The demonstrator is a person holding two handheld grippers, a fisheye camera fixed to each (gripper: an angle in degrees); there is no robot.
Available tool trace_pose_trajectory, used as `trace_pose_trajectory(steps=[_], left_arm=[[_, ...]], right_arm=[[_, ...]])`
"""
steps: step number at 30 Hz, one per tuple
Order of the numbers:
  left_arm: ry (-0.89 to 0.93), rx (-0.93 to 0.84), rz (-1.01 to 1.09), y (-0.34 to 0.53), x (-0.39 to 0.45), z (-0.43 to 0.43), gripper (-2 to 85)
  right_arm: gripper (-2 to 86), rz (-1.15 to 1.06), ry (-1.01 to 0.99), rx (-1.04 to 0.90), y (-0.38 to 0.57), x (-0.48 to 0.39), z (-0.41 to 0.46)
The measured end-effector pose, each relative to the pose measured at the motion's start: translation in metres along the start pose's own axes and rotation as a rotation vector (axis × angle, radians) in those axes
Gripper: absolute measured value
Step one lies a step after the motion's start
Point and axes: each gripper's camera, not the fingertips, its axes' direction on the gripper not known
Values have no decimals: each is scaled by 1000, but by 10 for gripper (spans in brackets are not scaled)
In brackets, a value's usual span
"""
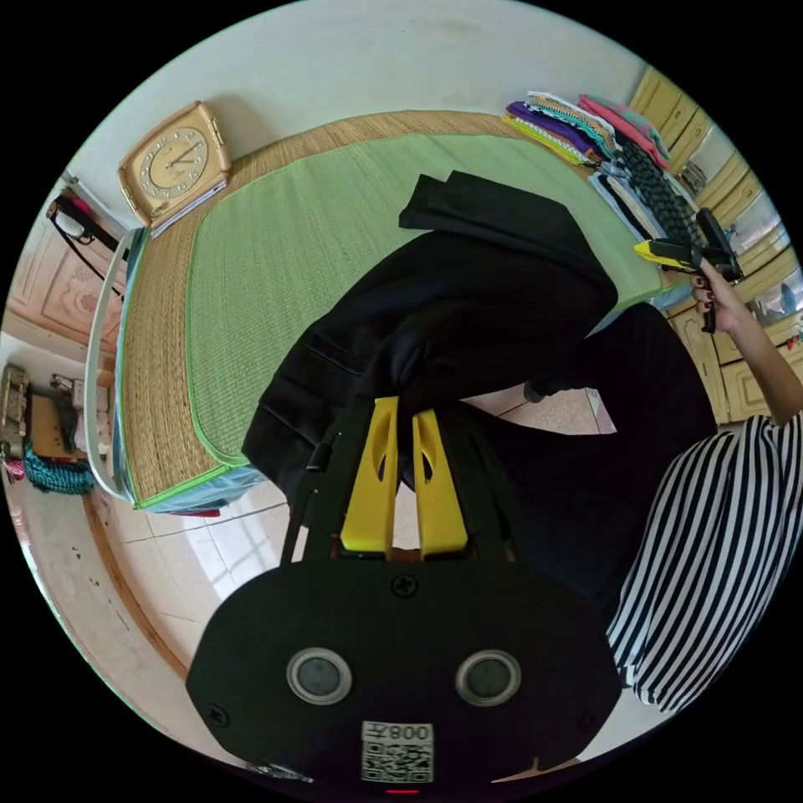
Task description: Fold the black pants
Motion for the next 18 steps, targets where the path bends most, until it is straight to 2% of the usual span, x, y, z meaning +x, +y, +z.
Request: trace_pose_trajectory(steps=[3, 9, 14, 18], left_arm=[[26, -7, -29, 12, -10, -1, 12], [18, -21, -40, 31, -25, -2, 12], [48, -24, -73, 44, -43, -2, 12], [75, -13, -84, 56, -60, -6, 11]], right_arm=[[98, -193, 147, -88, -46, -39, 45], [127, -477, 375, -214, -108, -97, 131], [102, -533, 559, -369, -129, -86, 187], [39, -493, 517, -348, -138, -61, 169]])
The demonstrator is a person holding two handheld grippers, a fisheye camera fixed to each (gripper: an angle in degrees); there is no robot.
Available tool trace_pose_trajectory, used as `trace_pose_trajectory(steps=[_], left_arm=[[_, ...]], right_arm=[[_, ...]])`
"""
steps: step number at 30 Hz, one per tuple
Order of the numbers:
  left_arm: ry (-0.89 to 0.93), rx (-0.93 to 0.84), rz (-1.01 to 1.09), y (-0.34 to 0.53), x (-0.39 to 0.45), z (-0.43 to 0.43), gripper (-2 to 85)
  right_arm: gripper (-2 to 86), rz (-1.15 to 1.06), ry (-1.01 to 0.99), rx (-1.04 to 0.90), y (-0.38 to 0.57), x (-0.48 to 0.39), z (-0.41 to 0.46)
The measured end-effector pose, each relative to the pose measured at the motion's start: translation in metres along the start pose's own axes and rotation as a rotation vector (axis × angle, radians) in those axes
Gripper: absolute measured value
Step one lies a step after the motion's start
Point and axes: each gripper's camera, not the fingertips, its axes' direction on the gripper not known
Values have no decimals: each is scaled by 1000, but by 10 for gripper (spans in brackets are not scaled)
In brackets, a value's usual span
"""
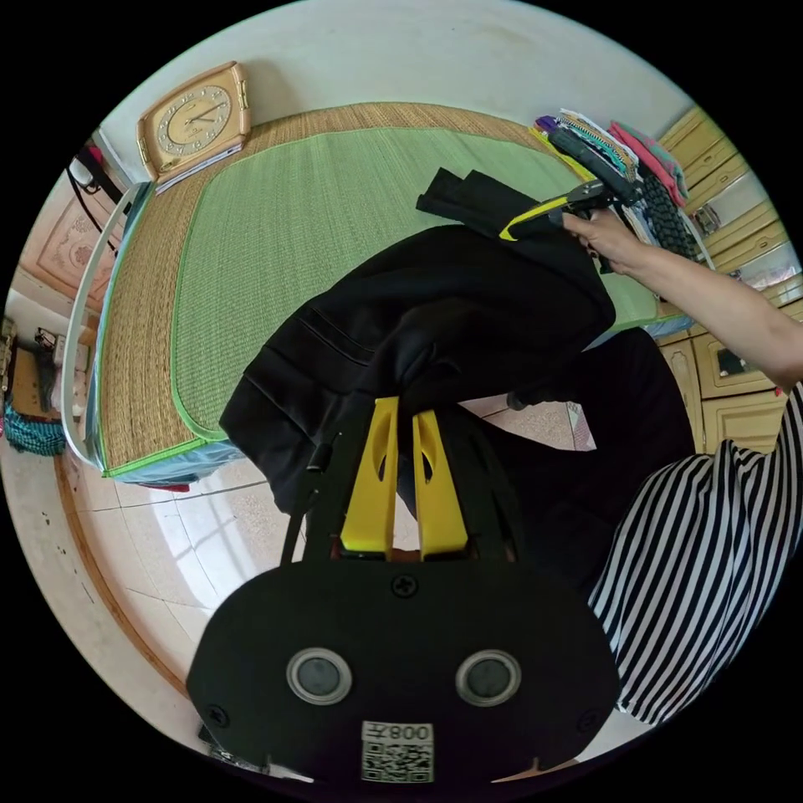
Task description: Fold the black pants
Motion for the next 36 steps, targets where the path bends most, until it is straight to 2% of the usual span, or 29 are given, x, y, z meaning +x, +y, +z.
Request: trace_pose_trajectory(steps=[4, 7, 12, 17, 20, 24, 27, 31, 36], left_arm=[[23, 52, -16, 8, -19, -16, 11], [2, 119, -19, 16, -34, -35, 12], [-75, 245, -53, 29, -68, -75, 13], [-92, 358, -75, 38, -96, -99, 15], [-84, 321, -59, 39, -103, -85, 16], [3, 129, -68, 45, -110, -32, 15], [83, 44, -70, 51, -114, -11, 16], [55, 17, -62, 56, -119, -6, 18], [146, 38, -116, 59, -142, -4, 24]], right_arm=[[16, 110, -137, 111, 30, 47, -36], [10, 217, -218, 278, 82, 96, -90], [9, 406, -300, 548, 212, 176, -178], [8, 552, -331, 705, 311, 220, -218], [8, 665, -295, 683, 352, 243, -210], [7, 862, -365, 466, 398, 286, -142], [7, 960, -428, 383, 433, 301, -111], [7, 987, -486, 408, 463, 316, -117], [7, 955, -451, 391, 476, 331, -144]])
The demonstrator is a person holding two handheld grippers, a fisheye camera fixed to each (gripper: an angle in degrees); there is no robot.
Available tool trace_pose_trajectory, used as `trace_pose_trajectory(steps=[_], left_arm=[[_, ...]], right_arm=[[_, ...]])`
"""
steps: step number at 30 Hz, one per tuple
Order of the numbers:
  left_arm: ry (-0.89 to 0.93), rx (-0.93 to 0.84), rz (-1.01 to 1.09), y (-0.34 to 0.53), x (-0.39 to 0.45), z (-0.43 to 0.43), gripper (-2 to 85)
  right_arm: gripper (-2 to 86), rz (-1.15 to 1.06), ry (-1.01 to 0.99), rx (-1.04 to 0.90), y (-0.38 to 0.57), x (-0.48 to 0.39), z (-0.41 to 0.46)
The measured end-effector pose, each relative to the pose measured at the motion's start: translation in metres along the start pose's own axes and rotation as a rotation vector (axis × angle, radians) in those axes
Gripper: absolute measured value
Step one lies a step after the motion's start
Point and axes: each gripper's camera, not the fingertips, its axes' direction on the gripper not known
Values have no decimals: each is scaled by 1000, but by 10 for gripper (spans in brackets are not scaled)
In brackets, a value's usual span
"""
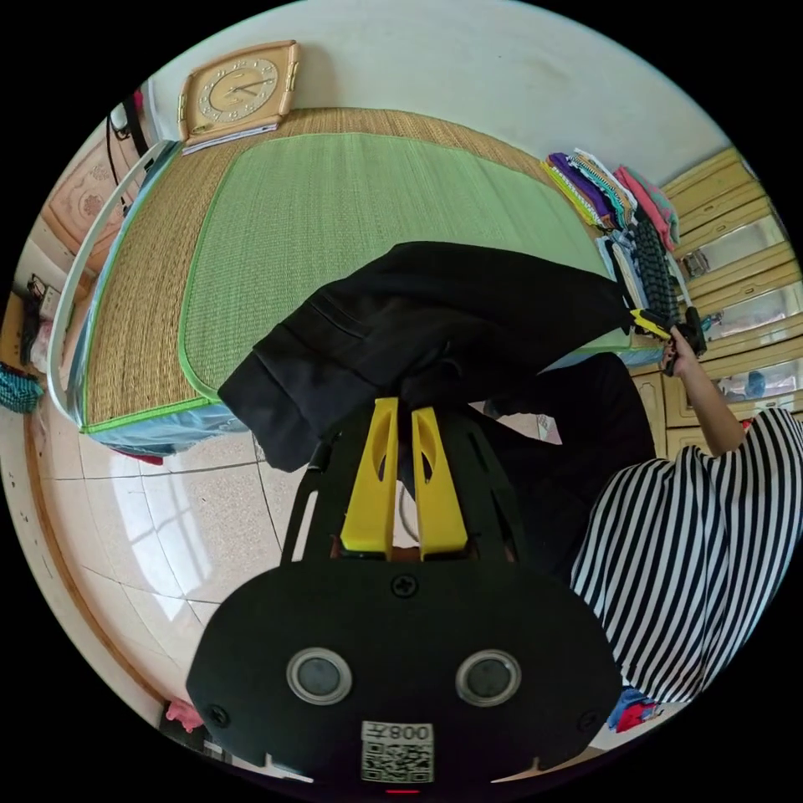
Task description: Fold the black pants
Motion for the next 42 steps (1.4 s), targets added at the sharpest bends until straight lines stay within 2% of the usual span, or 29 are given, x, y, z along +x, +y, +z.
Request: trace_pose_trajectory(steps=[6, 14, 28, 31, 38, 42], left_arm=[[64, -44, -12, 2, -18, 4, 50], [79, 24, -47, 8, -39, -2, 79], [16, 86, -68, 11, -52, -6, 83], [22, 67, -56, 3, -51, 2, 84], [-84, -100, 34, -28, -31, 43, 88], [-29, -94, 10, -38, -31, 47, 48]], right_arm=[[8, 22, -25, -1, -5, 17, -31], [9, 51, -31, -22, -6, 38, -63], [14, 89, -48, -39, -1, 64, -114], [16, 97, -55, -35, 0, 69, -124], [21, 144, -65, -22, 4, 86, -150], [27, 186, -121, -2, 8, 101, -164]])
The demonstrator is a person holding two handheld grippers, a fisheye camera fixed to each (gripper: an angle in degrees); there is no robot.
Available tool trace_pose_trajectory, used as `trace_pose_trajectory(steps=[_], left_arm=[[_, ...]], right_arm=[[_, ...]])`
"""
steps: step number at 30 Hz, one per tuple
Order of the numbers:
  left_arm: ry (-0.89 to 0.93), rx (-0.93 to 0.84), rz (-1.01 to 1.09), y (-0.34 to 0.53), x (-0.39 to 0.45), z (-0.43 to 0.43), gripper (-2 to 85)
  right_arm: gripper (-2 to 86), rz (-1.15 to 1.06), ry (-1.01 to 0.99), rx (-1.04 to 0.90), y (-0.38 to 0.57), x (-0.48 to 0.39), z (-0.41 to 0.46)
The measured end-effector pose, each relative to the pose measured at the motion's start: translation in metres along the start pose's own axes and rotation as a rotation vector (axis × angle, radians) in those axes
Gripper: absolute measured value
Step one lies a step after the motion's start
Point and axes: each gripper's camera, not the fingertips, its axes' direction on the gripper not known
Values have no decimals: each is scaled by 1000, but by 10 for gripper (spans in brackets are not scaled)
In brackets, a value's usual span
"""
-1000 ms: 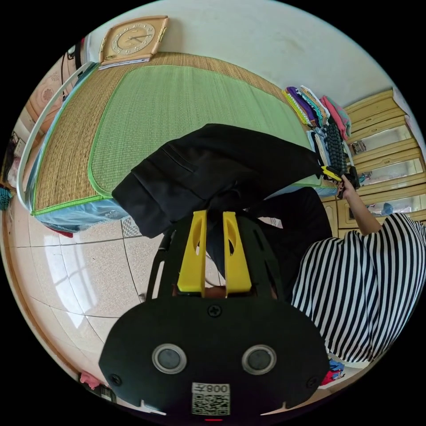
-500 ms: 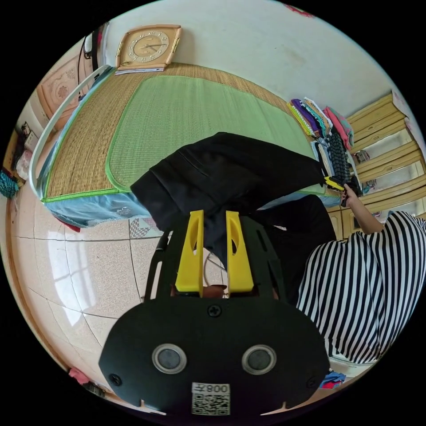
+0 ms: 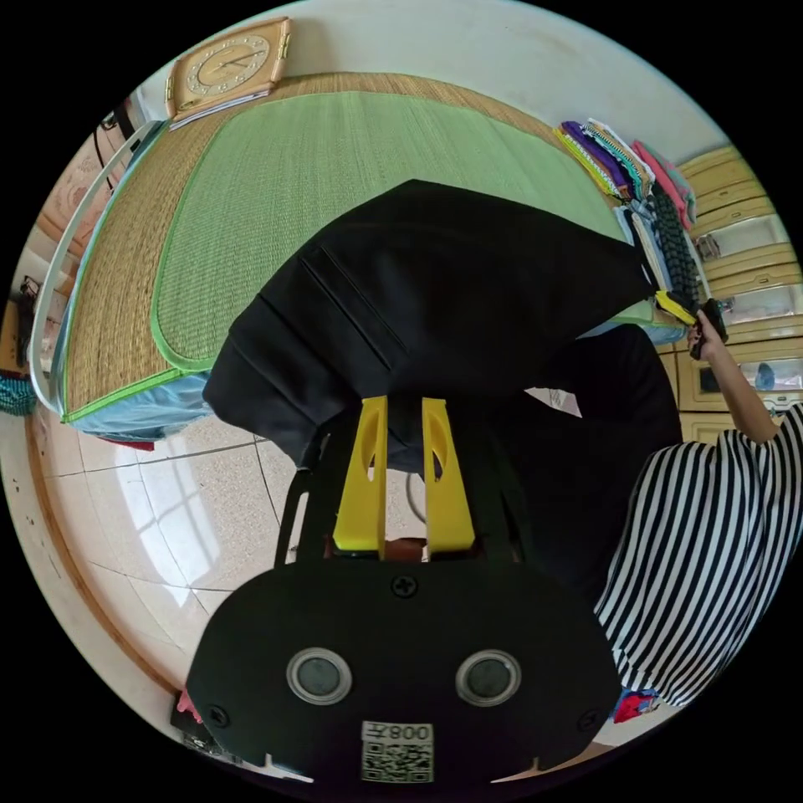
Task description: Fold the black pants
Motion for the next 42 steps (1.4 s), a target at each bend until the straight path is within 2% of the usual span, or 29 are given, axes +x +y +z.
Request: trace_pose_trajectory(steps=[7, 12, 23, 28, 33, 42], left_arm=[[-14, 30, -19, -4, 9, -10, 17], [-15, 22, 19, -5, 26, -14, 78], [26, 49, 59, -13, 54, -30, 88], [48, -5, 98, -13, 68, -33, 108], [-83, -36, 68, -18, 82, -35, 61], [-96, -20, 51, -32, 103, -62, 17]], right_arm=[[52, 28, -20, 5, -1, 6, -11], [60, 35, -38, -9, -5, 5, -10], [62, 35, -58, -26, -10, -9, -7], [64, 45, -64, -24, -10, -14, -5], [68, 40, -60, -31, -13, -24, 0], [71, 63, -84, -32, -16, -36, 19]])
